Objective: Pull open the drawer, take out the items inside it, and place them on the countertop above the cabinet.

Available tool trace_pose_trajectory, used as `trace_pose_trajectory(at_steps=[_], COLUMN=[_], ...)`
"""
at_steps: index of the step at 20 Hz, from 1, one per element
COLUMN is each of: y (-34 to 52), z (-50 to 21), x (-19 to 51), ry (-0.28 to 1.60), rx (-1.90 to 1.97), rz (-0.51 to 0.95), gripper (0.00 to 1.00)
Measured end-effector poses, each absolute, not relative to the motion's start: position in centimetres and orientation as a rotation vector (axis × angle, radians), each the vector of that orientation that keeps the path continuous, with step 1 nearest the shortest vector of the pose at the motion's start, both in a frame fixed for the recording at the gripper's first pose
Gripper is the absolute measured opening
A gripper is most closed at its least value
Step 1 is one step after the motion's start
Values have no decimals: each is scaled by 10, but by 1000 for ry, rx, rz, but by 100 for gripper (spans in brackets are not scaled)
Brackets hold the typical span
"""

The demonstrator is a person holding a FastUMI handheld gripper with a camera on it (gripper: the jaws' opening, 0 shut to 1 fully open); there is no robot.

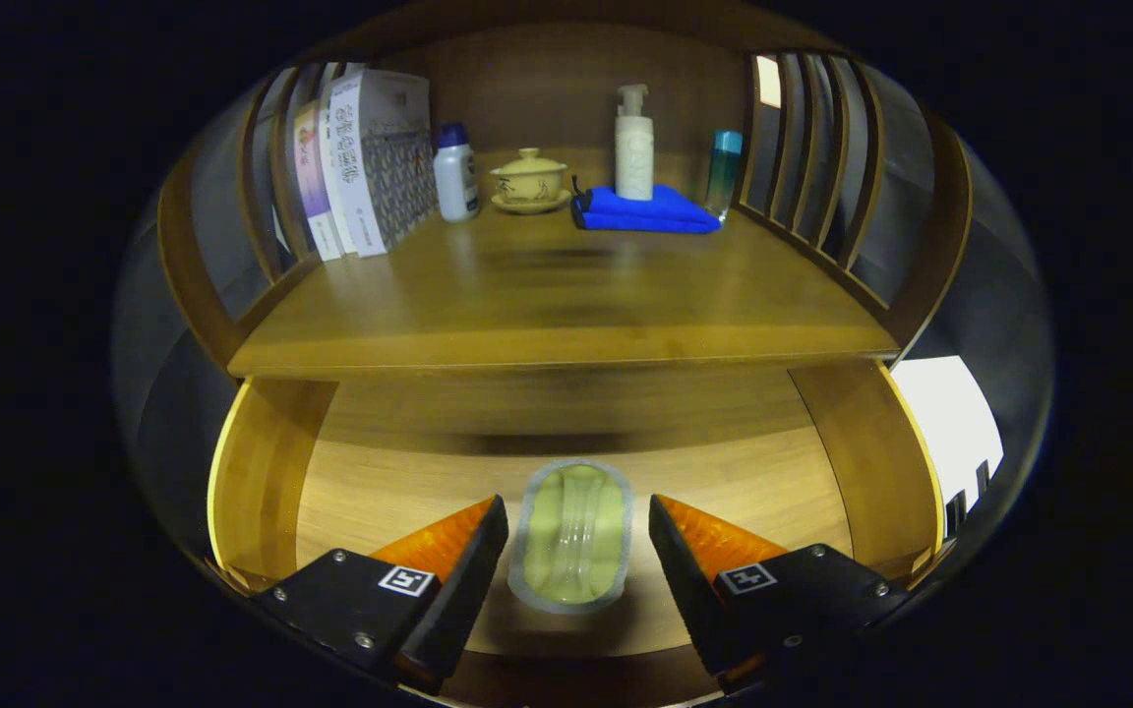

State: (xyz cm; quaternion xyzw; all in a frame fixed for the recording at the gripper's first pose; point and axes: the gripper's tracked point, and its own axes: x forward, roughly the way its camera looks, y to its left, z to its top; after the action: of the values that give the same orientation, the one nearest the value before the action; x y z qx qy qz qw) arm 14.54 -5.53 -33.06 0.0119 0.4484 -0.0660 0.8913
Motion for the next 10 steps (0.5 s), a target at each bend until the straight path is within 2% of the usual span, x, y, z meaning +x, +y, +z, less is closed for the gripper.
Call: trace_pose_trajectory(at_steps=[3,7,10], y=[-58,-70,-61], z=[-343,-347,-356], x=[144,133,131], ry=[959,963,974], rx=[75,116,117], rz=[-162,-188,-158], gripper=[80,61,37])
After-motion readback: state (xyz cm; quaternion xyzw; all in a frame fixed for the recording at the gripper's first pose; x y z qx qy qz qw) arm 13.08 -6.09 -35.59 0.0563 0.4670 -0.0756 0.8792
